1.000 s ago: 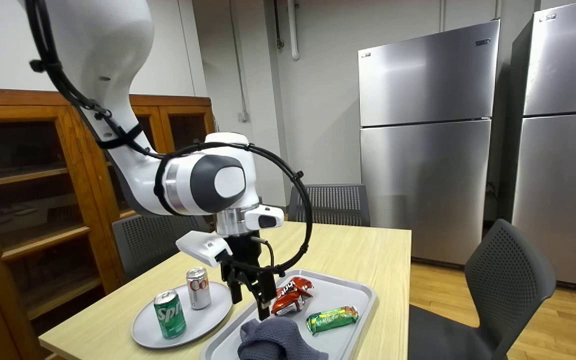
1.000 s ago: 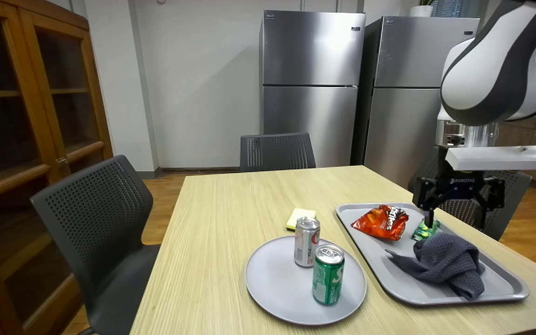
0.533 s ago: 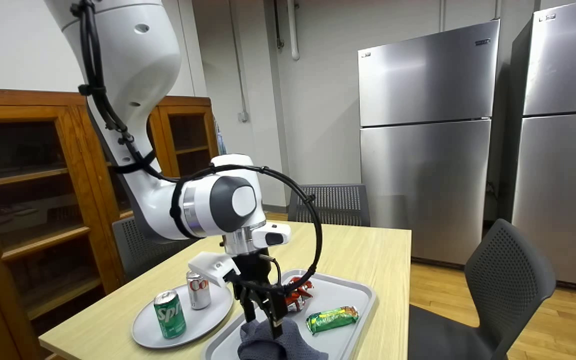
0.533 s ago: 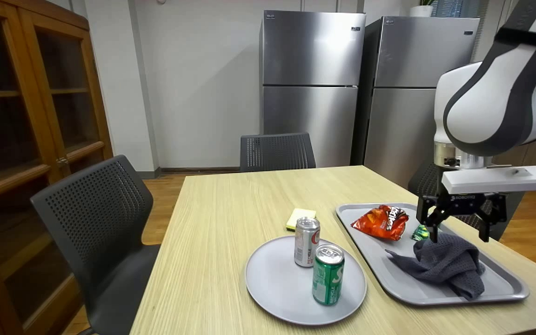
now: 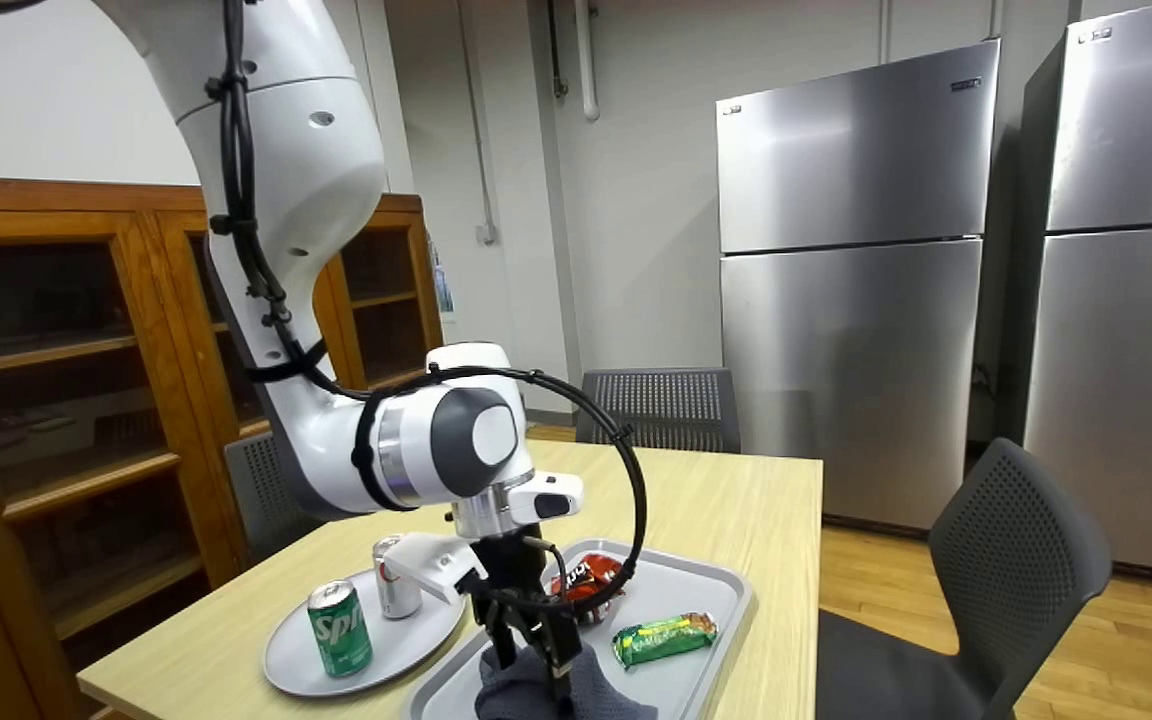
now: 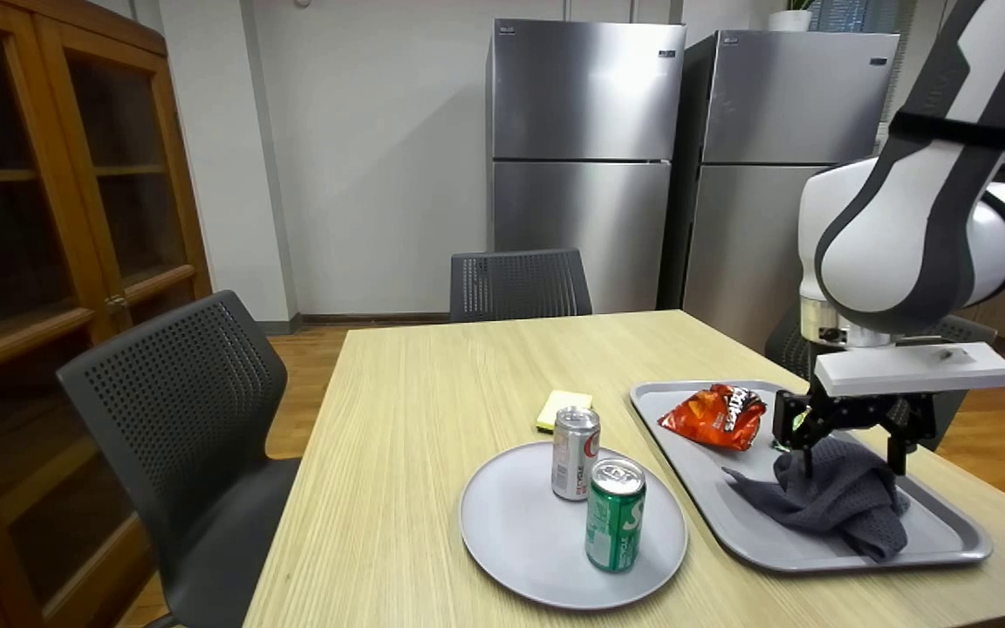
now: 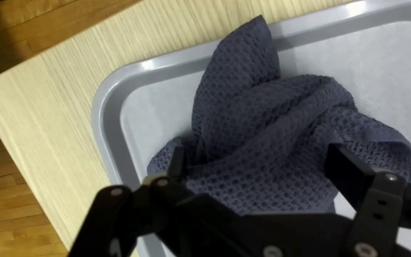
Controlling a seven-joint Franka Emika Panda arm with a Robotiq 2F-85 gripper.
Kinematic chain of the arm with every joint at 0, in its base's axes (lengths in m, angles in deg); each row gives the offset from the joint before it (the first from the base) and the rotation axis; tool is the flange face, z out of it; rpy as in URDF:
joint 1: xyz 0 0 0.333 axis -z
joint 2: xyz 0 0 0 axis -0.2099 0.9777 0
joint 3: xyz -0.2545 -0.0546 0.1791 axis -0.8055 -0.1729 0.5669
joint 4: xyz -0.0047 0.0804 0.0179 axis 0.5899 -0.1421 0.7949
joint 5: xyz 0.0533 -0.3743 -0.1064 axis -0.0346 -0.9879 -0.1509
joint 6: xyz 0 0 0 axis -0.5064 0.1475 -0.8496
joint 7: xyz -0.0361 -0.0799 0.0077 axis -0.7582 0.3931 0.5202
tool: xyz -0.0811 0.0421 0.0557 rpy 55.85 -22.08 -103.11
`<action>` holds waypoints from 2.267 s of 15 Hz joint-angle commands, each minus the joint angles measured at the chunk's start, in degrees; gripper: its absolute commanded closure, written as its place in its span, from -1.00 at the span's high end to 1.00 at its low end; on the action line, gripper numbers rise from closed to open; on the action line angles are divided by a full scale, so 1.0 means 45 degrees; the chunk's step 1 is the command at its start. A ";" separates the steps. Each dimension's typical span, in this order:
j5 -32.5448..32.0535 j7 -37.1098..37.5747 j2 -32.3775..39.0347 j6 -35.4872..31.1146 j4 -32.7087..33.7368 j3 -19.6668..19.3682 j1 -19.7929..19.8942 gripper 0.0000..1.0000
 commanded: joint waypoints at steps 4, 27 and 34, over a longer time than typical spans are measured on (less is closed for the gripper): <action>0.0352 0.0208 0.1384 -0.0603 0.0694 -0.0935 -0.1324 1.00; 0.2309 -0.2768 -0.0982 0.0981 0.0153 -0.0377 -0.0254 -0.92; 0.1720 -0.2888 -0.2653 0.2638 0.0112 -0.0565 0.0752 -0.92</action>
